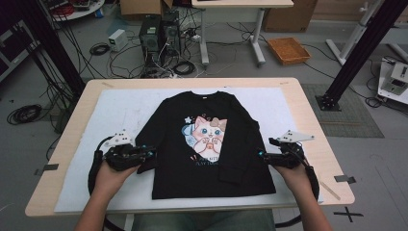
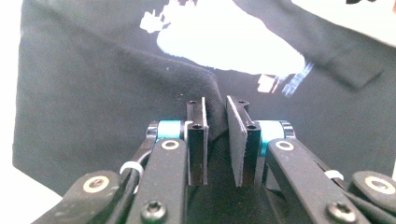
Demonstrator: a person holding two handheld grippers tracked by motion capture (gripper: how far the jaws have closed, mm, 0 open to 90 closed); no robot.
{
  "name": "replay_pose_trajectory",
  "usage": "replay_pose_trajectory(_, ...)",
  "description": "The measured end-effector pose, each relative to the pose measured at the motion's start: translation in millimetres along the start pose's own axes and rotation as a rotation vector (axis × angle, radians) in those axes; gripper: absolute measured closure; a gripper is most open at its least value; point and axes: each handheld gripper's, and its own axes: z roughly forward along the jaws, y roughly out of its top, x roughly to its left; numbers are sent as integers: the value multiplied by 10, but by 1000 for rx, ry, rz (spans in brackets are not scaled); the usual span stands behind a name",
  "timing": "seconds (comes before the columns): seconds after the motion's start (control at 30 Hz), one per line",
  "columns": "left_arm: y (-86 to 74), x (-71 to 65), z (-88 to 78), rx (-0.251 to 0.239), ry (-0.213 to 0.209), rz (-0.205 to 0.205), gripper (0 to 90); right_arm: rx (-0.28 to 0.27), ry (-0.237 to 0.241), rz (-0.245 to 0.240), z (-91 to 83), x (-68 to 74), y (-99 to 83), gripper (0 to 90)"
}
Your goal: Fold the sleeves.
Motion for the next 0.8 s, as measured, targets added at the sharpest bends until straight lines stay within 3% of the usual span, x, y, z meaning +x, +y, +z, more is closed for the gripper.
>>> replay_pose_trajectory(0.23,260,-259,195,-2,-67,27,784,-18,-3,10,-35,-32,24,329)
replay_pose_trajectory(0.47,346,-467,518,20,-118,23,784,-15,4,8,-19,-34,30,329)
replay_pose_trajectory(0.7,364,-639,711,38,-134,23,784,-15,6,4,-8,-10,40,329)
replay_pose_trajectory(0.8,361,-719,794,63,-130,47,782,-10,9,8,-2,1,43,329)
